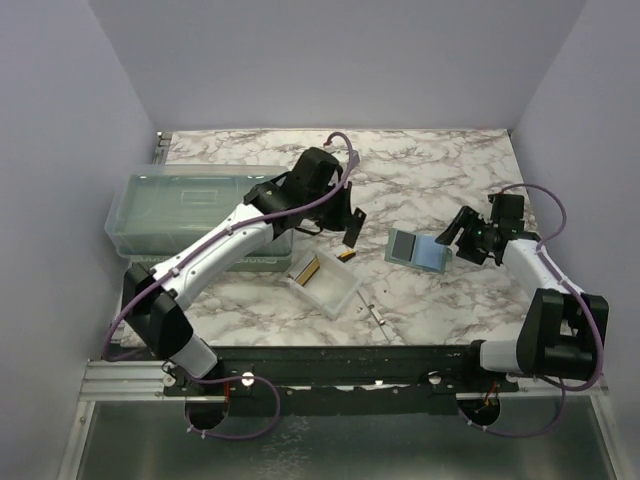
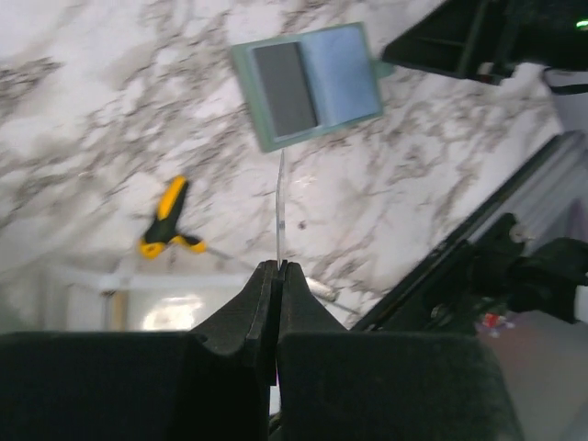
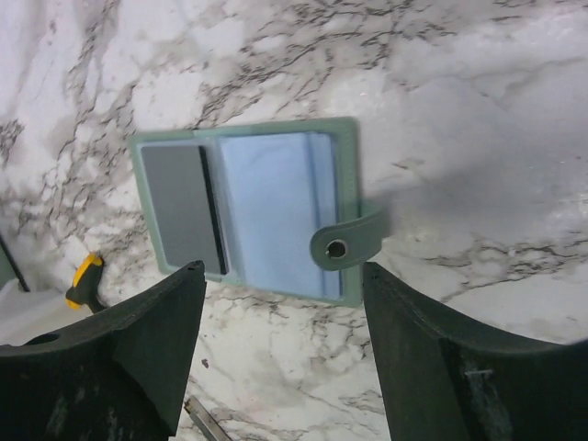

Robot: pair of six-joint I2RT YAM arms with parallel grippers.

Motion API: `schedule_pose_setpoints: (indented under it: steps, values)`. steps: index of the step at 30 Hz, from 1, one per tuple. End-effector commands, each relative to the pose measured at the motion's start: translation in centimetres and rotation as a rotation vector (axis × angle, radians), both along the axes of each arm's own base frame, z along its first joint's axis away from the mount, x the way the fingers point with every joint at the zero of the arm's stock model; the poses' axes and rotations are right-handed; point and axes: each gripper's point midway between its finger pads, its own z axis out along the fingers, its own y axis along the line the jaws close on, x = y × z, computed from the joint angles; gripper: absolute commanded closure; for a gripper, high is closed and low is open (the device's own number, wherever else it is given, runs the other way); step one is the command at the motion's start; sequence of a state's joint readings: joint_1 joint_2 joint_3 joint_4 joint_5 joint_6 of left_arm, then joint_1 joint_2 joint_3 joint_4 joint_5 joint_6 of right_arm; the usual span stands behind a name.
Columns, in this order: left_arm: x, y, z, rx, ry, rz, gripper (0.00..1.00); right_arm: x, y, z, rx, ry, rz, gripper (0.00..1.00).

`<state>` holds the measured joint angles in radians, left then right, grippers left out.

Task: Put the credit cards into the card holder
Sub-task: Pick up the credit card from the storage box, then insert the credit card into the card holder.

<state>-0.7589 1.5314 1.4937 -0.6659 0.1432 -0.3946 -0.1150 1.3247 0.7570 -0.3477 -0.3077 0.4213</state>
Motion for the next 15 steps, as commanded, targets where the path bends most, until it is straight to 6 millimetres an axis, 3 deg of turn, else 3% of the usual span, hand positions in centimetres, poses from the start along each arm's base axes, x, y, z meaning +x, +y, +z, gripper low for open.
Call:
schedule_pose_setpoints:
  steps: [1,7,11,15]
  values:
    - [0.1,-7.9,1.7,-0.319,0.137,-0.179,1.0,0.9,-1.0,-0.5,0.007,0.044,-0.037,0.28]
    - [2.5,-13.0,-2.3,-0.373,0.28,-0.244,1.0,0.8,-1.7,-2.6,-0.026,0.092,-0.041,0.32]
    - [4.2,-14.5,-5.2,-0.356,0.32,-0.24,1.0,0.6,-2.3,-3.8,-0.067,0.115,-0.036,0.38]
    - [5.5,-15.5,-7.7,-0.338,0.341,-0.229,1.0,0.6,-1.5,-4.5,-0.031,0.114,0.001,0.47]
